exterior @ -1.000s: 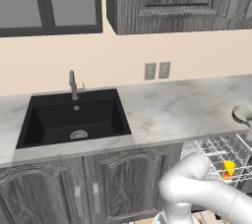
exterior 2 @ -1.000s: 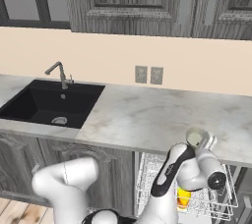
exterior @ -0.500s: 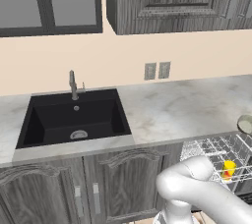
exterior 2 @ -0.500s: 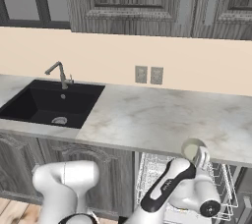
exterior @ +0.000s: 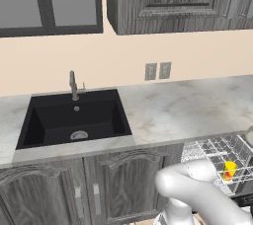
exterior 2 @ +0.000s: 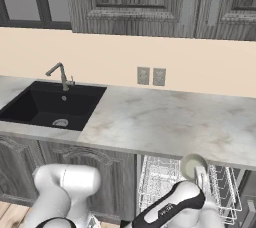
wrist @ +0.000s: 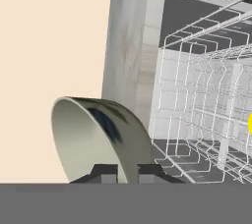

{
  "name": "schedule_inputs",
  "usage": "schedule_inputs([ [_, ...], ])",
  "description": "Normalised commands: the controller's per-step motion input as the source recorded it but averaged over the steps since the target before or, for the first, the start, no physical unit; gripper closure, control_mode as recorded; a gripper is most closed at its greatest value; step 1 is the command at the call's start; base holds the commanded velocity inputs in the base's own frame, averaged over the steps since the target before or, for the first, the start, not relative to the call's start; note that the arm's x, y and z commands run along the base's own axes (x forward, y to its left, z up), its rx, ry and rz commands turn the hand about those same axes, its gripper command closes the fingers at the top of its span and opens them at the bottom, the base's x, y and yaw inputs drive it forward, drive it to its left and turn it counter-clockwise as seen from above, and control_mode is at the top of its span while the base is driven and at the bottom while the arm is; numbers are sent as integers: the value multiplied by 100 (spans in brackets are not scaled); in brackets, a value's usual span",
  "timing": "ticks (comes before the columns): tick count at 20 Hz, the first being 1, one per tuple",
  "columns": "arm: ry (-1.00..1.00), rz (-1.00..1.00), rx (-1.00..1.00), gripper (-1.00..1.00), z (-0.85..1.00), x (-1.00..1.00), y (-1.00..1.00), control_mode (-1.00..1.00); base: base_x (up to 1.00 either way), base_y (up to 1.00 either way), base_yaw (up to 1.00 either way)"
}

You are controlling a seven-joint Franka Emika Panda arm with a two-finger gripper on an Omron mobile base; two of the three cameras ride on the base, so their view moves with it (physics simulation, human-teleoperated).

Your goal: Pick up the cup and bowl from the counter, place them in the dishwasher, and close the dishwasher door.

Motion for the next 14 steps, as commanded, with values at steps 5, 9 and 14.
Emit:
schedule_inputs([
  [5, 0, 7, -17, 100, -37, -42, 0, -100, 0, 0, 0],
  [9, 2, 3, -9, 100, -55, -1, 0, -100, 0, 0, 0],
  [14, 1, 6, -1, 100, -32, 0, -11, -100, 0, 0, 0],
])
